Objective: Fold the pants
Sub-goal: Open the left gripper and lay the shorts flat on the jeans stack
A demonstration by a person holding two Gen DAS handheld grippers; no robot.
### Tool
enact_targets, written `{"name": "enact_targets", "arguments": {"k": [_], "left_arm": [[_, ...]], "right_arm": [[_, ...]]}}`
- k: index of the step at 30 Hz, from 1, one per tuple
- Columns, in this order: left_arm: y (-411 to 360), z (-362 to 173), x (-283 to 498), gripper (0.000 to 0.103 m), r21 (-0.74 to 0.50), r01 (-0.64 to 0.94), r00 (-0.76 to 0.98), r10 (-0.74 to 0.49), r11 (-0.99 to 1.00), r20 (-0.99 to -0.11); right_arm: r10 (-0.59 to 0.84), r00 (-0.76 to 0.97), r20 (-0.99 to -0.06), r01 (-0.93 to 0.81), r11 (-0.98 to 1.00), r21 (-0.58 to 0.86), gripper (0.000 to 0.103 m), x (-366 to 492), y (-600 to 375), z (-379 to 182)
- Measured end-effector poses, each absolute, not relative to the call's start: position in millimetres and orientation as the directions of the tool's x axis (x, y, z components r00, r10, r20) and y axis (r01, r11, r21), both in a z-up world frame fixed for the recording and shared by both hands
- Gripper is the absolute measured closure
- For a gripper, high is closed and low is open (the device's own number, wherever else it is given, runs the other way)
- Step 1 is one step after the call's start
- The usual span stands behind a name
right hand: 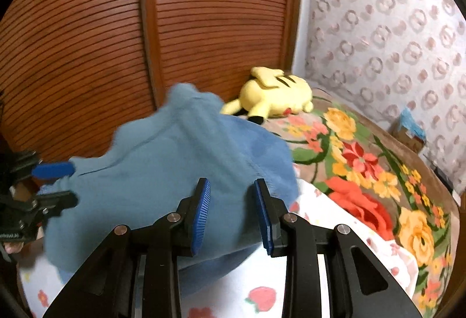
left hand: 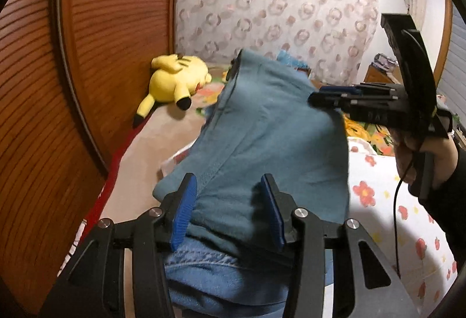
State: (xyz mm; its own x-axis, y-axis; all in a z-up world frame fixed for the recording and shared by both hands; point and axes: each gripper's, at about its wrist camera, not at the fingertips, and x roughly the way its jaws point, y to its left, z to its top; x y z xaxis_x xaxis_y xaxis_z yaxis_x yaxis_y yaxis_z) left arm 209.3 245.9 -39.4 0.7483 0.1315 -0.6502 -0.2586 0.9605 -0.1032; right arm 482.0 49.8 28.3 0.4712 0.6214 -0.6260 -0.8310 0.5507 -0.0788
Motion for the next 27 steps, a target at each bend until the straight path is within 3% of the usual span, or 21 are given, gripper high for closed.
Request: {"name": "enact_targets", "arguments": {"k": [8, 9, 13, 14, 22, 27], "left_arm": [[238, -41, 208, 0.055, -0.063, -0.235, 0.742, 0.137, 0.97, -0.656], [238, -40, 207, 0.053, -0.068, -0.23, 0.744, 0.131, 0.971, -0.655], [234, -40, 201, 0.025, -0.101, -0.203, 0.756, 0.09, 0.974, -0.648], [231, -42, 200, 0.024, -0.103, -0.197, 0.755, 0.083, 0.975, -0.65], [231, -48, 194, 0.024, -0.125, -0.22, 0.747, 0.085, 0.967, -0.659], [228, -52, 195, 0.024, -0.109, -0.22, 0.738, 0.093, 0.969, -0.668]], "right_arm": [[0.628, 0.492, -0.604, -0.816, 0.574, -0.068, 0.071, 473, 53, 27], [0.63, 0.498, -0.596, -0.815, 0.576, -0.072, 0.071, 469, 52, 29], [0.657, 0.499, -0.566, -0.821, 0.568, -0.064, 0.071, 451, 41, 30], [0.664, 0.496, -0.56, -0.823, 0.564, -0.061, 0.071, 445, 38, 31], [0.695, 0.475, -0.541, -0.847, 0.528, -0.066, 0.069, 422, 26, 25], [0.663, 0.467, -0.585, -0.842, 0.535, -0.066, 0.066, 433, 26, 12]]}}
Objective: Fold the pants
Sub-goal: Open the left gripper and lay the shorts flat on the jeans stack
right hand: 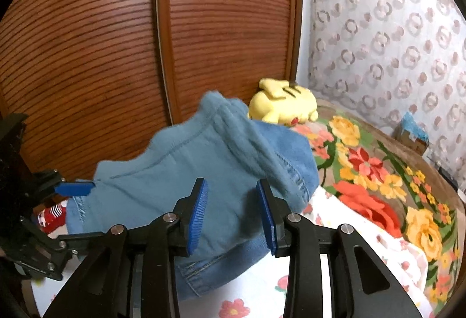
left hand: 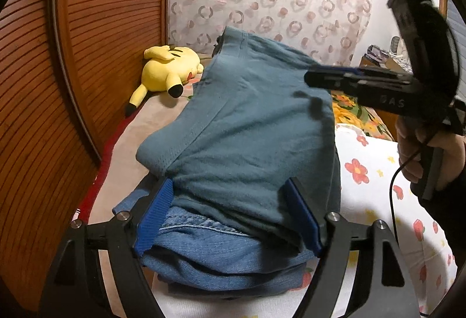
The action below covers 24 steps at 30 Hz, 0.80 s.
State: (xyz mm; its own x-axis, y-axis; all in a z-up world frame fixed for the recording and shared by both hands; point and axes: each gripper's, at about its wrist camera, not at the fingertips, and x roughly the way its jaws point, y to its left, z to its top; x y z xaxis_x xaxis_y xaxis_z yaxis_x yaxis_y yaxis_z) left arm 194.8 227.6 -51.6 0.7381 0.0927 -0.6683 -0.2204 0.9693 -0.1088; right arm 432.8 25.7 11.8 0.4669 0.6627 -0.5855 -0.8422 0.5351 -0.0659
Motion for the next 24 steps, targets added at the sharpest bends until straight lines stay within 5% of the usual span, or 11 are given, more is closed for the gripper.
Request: {"name": "enact_targets", "arguments": {"k": [24], "left_arm": [[227, -37, 164, 0.024, -0.088, -0.253, 0.733, 0.132, 0.964, -0.667]], "right_arm": [[0.654, 0.48, -0.585, -0.805, 0.594, 0.004, 0.044, 396, 16, 15]]}}
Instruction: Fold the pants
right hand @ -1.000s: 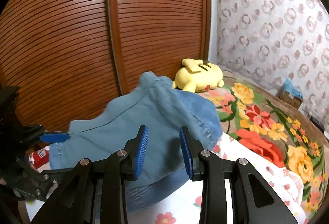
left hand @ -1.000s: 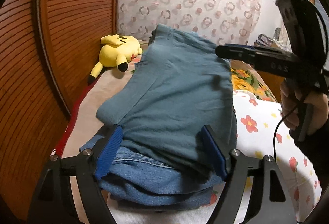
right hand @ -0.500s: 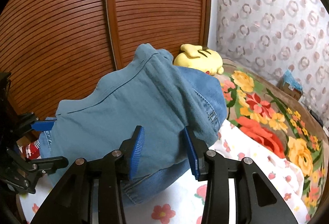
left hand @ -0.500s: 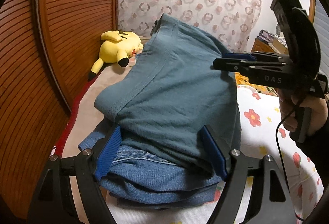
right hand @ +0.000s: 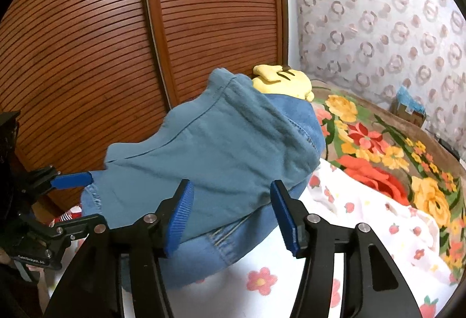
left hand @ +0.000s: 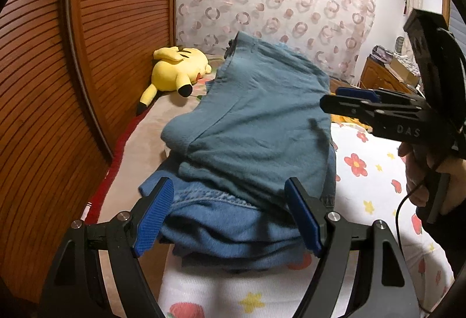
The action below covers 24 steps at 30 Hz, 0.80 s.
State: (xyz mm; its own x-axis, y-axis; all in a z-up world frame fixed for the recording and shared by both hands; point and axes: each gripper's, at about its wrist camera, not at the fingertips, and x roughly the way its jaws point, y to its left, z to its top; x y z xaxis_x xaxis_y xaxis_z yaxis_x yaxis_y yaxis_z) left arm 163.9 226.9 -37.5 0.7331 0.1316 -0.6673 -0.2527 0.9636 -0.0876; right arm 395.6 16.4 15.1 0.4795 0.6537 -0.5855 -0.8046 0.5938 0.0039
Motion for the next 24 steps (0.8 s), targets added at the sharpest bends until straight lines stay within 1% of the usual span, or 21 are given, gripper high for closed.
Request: {"name": "enact_targets", "arguments": {"k": [8, 12, 14, 16, 20, 24], "left_arm": [[218, -25, 147, 0.024, -0.082, -0.239, 0.752, 0.131, 0.968, -0.645], [213, -16, 137, 0.024, -0.102, -0.211, 0.773, 0.103, 0.972, -0.625], [210, -13, 132, 0.023, -0.103, -0.208, 0.782, 0.102, 0.973, -0.615], [206, -8, 125, 0.014, -0.096, -0.21, 0.79, 0.11, 0.973, -0.604], [198, -1, 117, 0.014, -0.085, -0.215, 0.793, 0.123, 0.973, -0.596], [191, 4, 108, 0.014, -0.073, -0.216, 0.803, 0.135, 0.974, -0.58]], "right_arm": [[0.65, 0.515, -0.558, -0.785, 0.619, -0.004, 0.041, 357, 0, 20], [0.649, 0.528, -0.548, -0.774, 0.634, 0.006, 0.039, 338, -12, 21], [0.651, 0.532, -0.542, -0.771, 0.637, 0.008, 0.033, 328, -18, 23], [0.65, 0.54, -0.535, -0.767, 0.641, 0.005, 0.03, 319, -24, 24], [0.649, 0.555, -0.521, -0.761, 0.649, -0.002, 0.026, 298, -36, 27], [0.649, 0.572, -0.503, -0.752, 0.66, -0.003, 0.024, 278, -48, 30]]}}
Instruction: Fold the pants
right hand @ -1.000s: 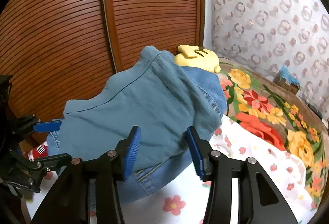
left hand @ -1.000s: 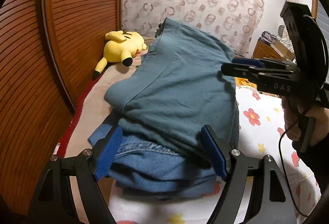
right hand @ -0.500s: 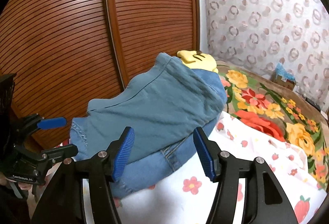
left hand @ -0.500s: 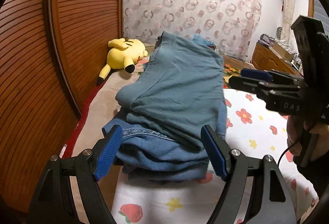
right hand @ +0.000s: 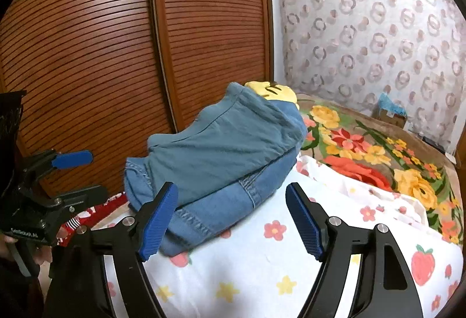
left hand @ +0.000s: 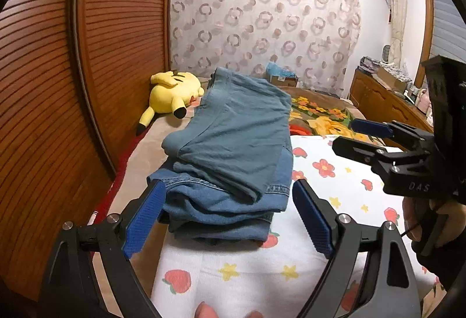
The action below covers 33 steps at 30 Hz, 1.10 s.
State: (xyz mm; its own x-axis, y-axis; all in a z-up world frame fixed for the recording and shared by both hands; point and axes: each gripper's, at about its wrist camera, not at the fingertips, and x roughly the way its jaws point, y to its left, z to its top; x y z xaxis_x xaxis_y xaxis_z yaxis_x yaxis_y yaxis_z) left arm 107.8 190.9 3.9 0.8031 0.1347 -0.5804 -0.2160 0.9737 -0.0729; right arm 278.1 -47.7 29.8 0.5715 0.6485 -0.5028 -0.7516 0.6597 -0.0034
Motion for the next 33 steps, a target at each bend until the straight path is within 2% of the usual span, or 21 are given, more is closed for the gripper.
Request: {"name": "enact_targets", "arguments": {"k": [12, 33], "left_arm": [[171, 4, 87, 0.014, -0.121, -0.166, 0.825, 0.071, 0.979, -0.561], [102, 18, 46, 0.014, -0.071, -0.075, 0.856, 0.028, 0.995, -0.516]], "right_arm": [[0.615, 0.626, -0.479, -0.701, 0.713, -0.001, 0.024, 233, -79, 30], [0.561, 0.707, -0.431, -0.62, 0.784, 0.004, 0.024, 147, -130, 30]]}}
